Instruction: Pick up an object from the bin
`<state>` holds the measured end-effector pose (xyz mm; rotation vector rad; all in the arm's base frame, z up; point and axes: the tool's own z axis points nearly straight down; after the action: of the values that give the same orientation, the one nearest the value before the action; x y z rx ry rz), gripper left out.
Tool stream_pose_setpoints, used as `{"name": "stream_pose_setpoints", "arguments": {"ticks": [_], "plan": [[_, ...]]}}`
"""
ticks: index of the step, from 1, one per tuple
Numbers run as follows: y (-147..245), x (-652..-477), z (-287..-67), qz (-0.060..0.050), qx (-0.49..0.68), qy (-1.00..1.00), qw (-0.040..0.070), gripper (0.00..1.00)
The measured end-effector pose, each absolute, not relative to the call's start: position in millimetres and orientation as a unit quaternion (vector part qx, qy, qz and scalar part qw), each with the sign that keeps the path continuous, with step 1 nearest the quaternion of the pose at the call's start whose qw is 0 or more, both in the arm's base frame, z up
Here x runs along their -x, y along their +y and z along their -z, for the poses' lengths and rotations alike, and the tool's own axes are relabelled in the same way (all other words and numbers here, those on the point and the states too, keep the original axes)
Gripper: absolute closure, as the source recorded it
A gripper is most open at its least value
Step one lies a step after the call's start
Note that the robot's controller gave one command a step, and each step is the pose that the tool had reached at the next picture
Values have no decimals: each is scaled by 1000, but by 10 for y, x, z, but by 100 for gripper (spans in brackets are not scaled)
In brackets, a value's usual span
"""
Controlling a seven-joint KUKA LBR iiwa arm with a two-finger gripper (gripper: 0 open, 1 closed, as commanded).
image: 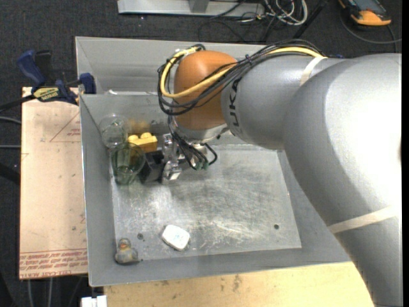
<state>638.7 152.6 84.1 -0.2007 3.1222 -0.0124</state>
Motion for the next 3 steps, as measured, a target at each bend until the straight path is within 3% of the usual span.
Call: {"name": "stream_pose_setpoints", "arguments": {"ticks": [1,2,3], "plan": [[1526,-6387,-841,4,64,998,6,100],[1541,-6291,-927,0,63,998,0,100],[1525,-6334,-1182,0,60,998,-3,100]]}}
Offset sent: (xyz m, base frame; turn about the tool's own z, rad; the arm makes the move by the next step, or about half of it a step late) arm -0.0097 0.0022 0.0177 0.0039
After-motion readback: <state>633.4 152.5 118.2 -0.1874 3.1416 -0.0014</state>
